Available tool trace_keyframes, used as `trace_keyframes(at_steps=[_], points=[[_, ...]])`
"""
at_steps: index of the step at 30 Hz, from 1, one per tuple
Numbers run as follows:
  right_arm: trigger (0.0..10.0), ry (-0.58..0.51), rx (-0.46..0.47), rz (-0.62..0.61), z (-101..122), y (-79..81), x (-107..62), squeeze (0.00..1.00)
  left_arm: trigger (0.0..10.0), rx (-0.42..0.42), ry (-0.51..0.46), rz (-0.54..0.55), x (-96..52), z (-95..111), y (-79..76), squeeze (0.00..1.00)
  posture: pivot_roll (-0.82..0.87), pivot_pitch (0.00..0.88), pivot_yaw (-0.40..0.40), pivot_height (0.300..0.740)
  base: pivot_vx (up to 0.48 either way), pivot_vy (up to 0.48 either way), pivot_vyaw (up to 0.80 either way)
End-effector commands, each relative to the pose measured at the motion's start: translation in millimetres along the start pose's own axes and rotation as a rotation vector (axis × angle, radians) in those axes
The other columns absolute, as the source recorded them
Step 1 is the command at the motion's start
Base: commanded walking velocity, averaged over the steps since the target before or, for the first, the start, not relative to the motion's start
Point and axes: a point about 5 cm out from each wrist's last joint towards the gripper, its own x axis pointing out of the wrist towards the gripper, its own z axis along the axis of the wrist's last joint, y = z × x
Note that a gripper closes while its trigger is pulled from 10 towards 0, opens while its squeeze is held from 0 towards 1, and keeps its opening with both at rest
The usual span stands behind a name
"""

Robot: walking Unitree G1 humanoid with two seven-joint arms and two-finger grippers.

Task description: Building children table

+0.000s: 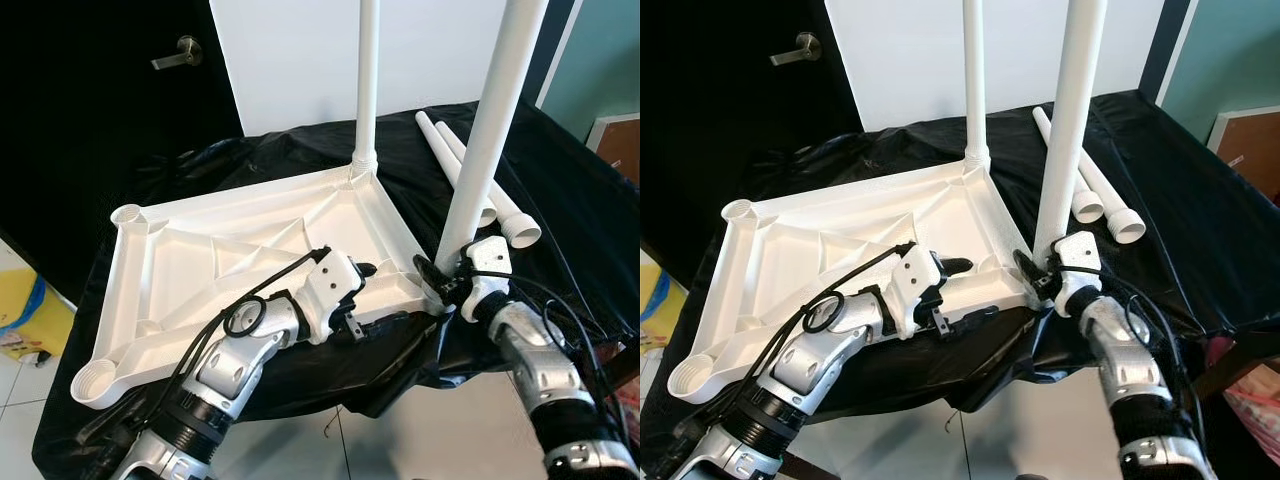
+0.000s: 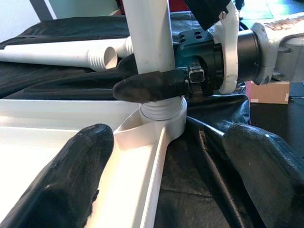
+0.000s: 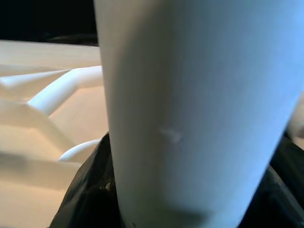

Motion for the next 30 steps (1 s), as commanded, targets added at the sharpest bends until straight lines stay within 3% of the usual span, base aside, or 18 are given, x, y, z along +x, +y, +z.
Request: trace_keyframes(at_steps=[1,12,21,27,28,30], points=[[10.0,0.05,-0.002,-0.048,-8.1,4.5,-2.3,0.0,10.0,0.002,0.021,-0.041,-3.0,-3.4,-2.3,0.0,-0.17,0.0,0.063,0.74,0.0,0.0,0.0],[10.0,0.069,0.126,-0.476,-10.0,25.4,-2.3,0.0,10.0,-0.004,-0.01,0.031,-3.6,0.9,8.3,0.0,-0.16,0.0,0.047,0.74,0.0,0.0,0.0],[10.0,0.052,0.12,-0.484,-0.9,39.0,-2.8,0.0,10.0,-0.009,-0.03,0.049,-4.4,4.1,9.4,0.0,-0.17,0.0,0.051,0.74,0.0,0.0,0.0],[10.0,0.041,0.095,-0.503,2.1,34.6,-4.7,0.0,10.0,0.007,-0.037,0.087,-3.4,6.5,20.7,0.0,-0.18,0.0,0.053,0.74,0.0,0.0,0.0],[10.0,0.039,0.094,-0.501,2.7,34.1,-5.0,0.11,10.0,0.009,-0.036,0.089,-3.4,6.8,21.7,0.0,-0.18,0.0,0.052,0.74,0.0,0.0,0.0],[10.0,0.038,0.093,-0.5,3.1,33.9,-5.2,0.11,10.0,0.01,-0.036,0.091,-3.5,6.9,22.2,0.0,-0.18,0.0,0.052,0.74,0.0,0.0,0.0]])
